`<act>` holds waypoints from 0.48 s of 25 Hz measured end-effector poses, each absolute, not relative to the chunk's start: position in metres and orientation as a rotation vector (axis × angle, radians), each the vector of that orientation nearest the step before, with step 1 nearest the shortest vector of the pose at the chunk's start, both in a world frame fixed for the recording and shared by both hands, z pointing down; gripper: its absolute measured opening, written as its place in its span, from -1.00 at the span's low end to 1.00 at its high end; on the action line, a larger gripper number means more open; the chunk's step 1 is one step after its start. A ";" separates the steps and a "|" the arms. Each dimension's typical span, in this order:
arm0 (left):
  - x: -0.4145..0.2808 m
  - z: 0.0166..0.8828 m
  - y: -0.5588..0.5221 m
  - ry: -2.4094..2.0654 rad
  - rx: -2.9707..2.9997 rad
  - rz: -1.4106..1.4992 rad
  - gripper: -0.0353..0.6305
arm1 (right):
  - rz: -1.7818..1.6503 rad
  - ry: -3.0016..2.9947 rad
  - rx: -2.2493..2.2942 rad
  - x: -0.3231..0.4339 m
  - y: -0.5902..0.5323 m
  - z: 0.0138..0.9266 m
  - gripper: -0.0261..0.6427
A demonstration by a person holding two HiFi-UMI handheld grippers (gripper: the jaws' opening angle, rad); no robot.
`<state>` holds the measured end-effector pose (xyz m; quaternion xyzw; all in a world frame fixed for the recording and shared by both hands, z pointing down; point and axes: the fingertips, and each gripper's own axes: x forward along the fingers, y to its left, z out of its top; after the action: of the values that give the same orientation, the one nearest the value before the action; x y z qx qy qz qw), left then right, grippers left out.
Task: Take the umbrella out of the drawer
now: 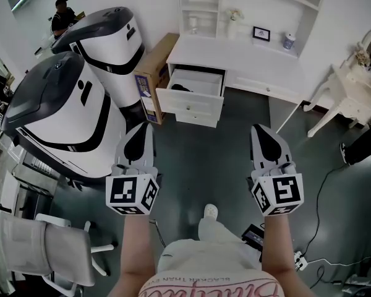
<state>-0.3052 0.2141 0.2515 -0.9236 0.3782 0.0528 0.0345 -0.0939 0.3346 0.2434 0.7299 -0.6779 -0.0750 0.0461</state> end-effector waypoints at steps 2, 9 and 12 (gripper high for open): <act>-0.285 0.247 0.201 1.165 -2.829 0.154 -0.87 | -0.234 -2.077 2.215 -0.073 0.320 0.242 -0.90; -0.222 0.240 0.167 1.168 -2.793 0.124 -0.87 | -0.224 -2.115 2.184 -0.012 0.275 0.242 -0.90; -0.201 0.243 0.154 1.175 -2.793 0.120 -0.87 | -0.220 -2.126 2.171 0.007 0.261 0.245 -0.90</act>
<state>-0.2013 0.1545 0.2429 -0.9196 0.3869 0.0396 0.0547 0.0070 0.2614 0.2451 0.7118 -0.6970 -0.0723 0.0472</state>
